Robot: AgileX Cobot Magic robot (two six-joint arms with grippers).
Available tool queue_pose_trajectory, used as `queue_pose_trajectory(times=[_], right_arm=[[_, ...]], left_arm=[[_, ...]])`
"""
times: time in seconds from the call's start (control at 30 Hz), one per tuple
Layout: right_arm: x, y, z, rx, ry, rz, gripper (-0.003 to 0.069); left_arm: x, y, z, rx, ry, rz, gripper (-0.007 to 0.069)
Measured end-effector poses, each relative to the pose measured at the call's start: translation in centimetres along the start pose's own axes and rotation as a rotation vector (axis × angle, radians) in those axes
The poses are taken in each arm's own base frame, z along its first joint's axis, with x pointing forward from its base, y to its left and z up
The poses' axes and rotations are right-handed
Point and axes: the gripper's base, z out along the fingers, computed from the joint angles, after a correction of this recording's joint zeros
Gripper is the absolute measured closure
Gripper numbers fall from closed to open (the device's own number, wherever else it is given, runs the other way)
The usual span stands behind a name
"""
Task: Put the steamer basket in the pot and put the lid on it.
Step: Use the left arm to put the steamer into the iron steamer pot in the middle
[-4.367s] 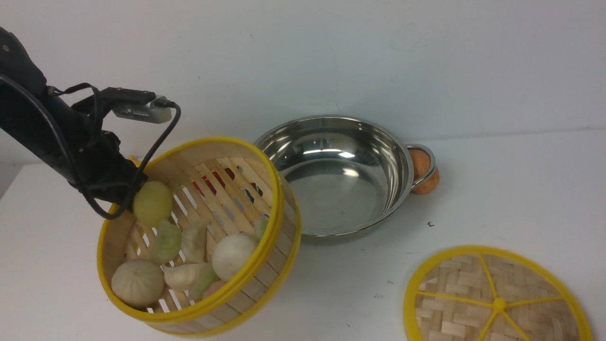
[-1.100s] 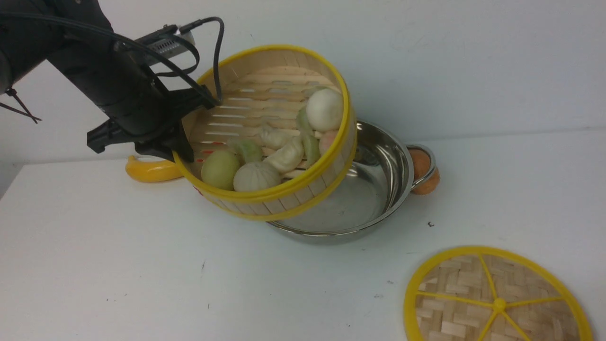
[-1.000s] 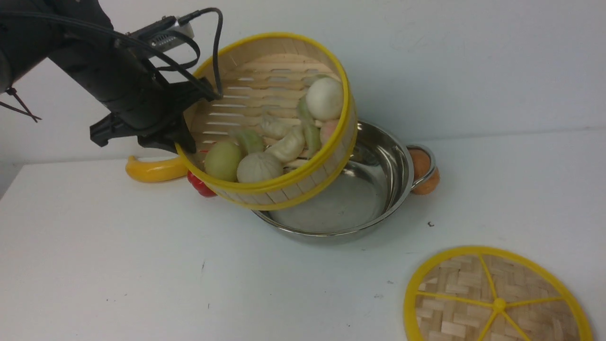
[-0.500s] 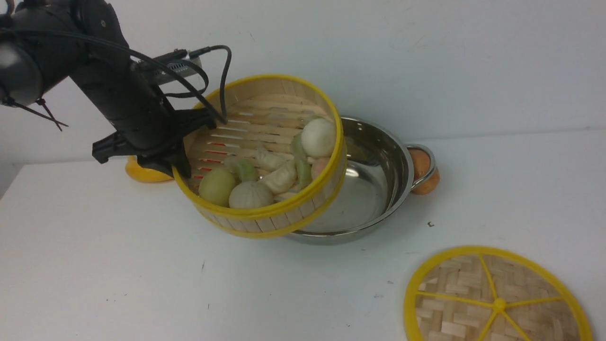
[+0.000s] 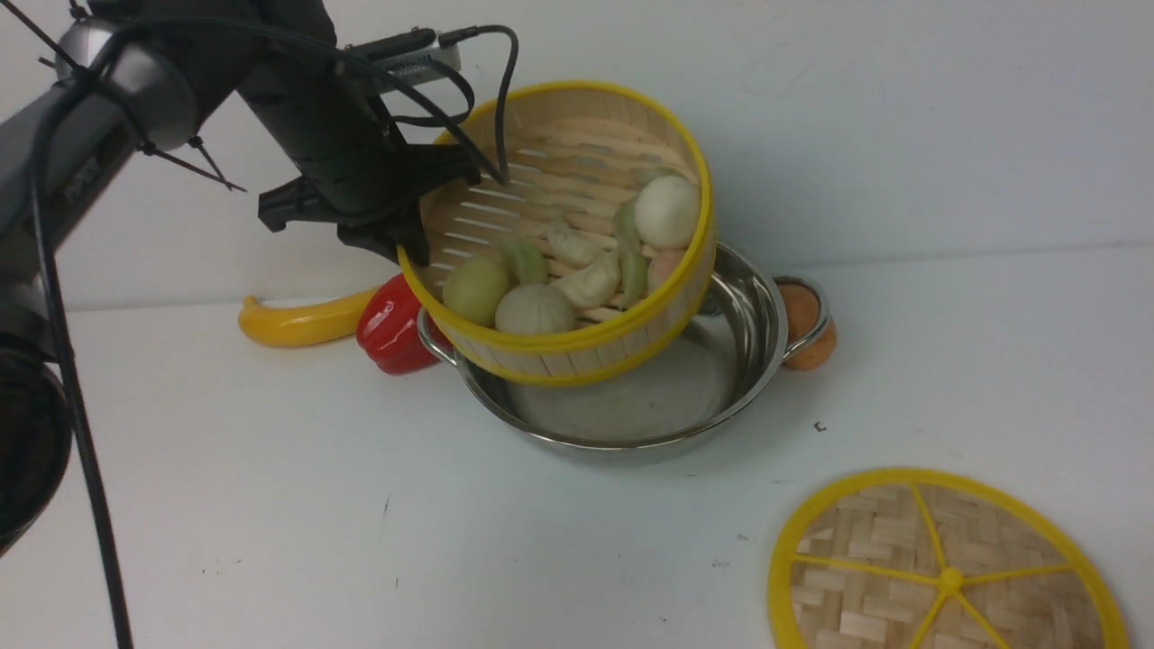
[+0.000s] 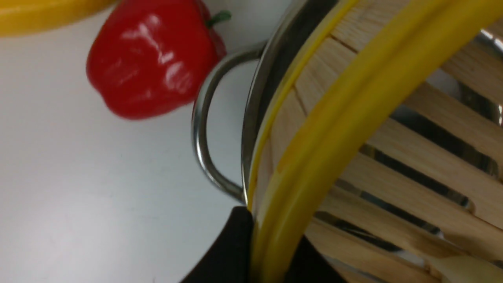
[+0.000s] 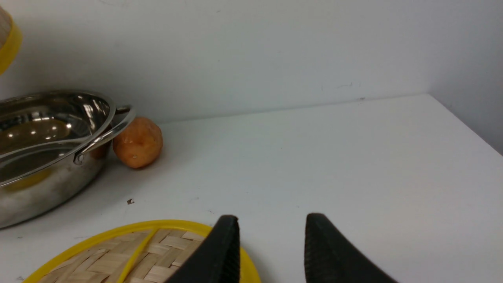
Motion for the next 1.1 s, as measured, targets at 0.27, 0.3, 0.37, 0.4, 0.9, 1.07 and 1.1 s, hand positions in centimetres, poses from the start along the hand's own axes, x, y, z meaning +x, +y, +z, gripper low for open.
queue_pose_trajectory(times=[0.27,0.3,0.37,0.4,0.9,1.07,1.1], right_arm=[[0.0,0.0,0.0,0.0,0.0,0.0,0.041],[0.0,0.0,0.0,0.0,0.0,0.0,0.041],[0.0,0.0,0.0,0.0,0.0,0.0,0.041],[0.0,0.0,0.0,0.0,0.0,0.0,0.041],[0.0,0.0,0.0,0.0,0.0,-0.002,0.041],[0.0,0.0,0.0,0.0,0.0,-0.002,0.041],[0.0,0.0,0.0,0.0,0.0,-0.002,0.041]], left_arm=[[-0.7,-0.2,1.9,0.019,0.011,-0.015,0.0596],[-0.7,-0.2,2.1,0.018,0.017,-0.015,0.0596],[-0.7,-0.1,2.9,0.012,0.03,-0.011,0.0596],[-0.6,0.0,3.3,0.006,0.036,-0.009,0.0596],[0.1,-1.0,5.5,-0.053,0.062,0.105,0.0596],[0.5,-2.0,6.0,-0.047,0.072,0.139,0.0596],[0.6,-2.1,6.1,-0.048,0.076,0.144,0.0596]])
